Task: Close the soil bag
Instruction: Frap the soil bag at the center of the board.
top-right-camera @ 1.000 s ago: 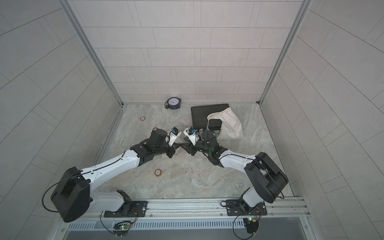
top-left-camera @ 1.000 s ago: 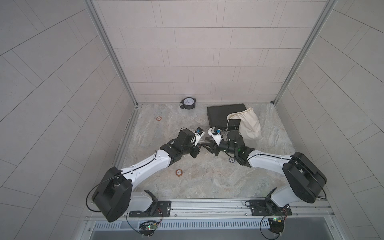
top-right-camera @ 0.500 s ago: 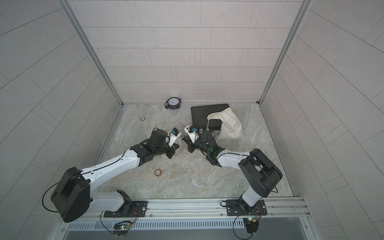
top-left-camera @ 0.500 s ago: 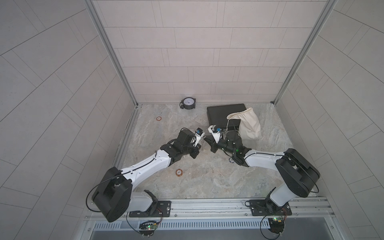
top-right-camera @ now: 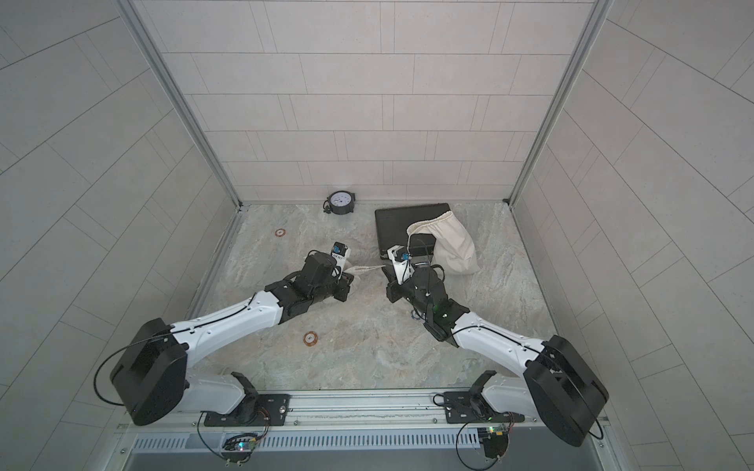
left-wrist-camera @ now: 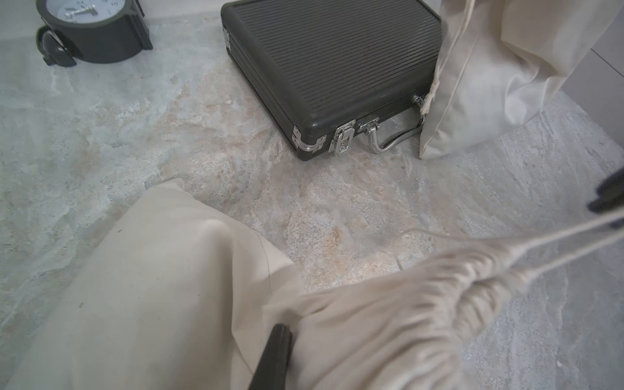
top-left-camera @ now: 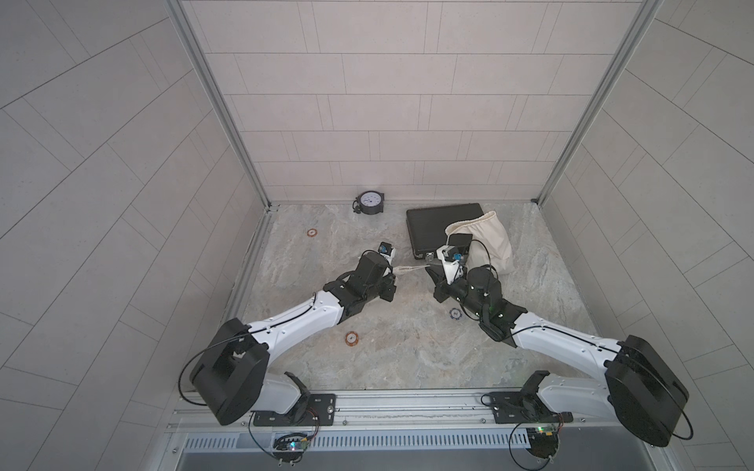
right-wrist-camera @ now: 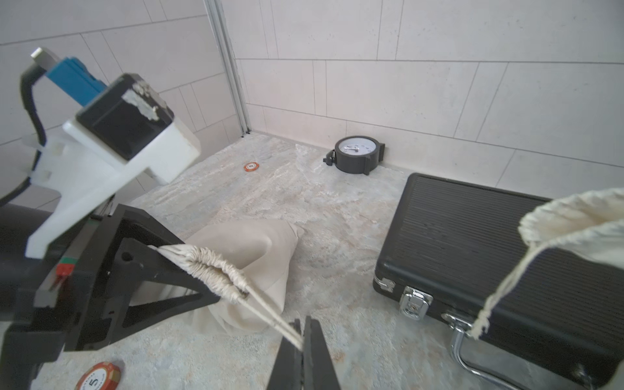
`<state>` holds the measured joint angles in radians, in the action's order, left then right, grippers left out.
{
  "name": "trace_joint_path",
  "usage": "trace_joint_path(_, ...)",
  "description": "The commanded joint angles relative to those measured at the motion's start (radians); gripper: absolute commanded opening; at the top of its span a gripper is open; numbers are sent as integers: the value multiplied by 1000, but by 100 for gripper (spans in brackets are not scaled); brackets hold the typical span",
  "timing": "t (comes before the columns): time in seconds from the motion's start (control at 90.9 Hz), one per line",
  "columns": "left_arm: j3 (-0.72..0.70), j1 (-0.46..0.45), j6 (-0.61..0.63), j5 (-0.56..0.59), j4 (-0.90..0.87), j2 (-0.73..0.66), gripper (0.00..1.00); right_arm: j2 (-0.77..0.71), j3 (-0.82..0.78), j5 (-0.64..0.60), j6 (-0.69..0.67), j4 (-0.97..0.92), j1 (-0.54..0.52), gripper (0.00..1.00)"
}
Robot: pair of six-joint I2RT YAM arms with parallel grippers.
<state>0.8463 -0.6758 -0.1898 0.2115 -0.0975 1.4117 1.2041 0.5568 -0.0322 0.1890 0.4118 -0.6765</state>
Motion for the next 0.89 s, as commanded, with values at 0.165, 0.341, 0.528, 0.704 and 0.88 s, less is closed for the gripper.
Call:
trace_joint_path(0.165,-90,117,-52,93,-110,-11,19,-51,25,-73,24,-35,91,0)
trace_joint_path(0.341,-100,41,81,-71,-4,-98,39,27,62,93,-33,-12,41,0)
trace_joint_path(0.528,-53,-55,175,-182,60,-151,54,2,63,94,-40,-29,14,0)
trace_joint_path(0.704,61,-88,206,-267,56,-96,48,-67,61,101,-46,-53,12,0)
trace_joint_path(0.88,150,-93,212,-275,28,-31,39,-159,17,80,-46,-50,12,0)
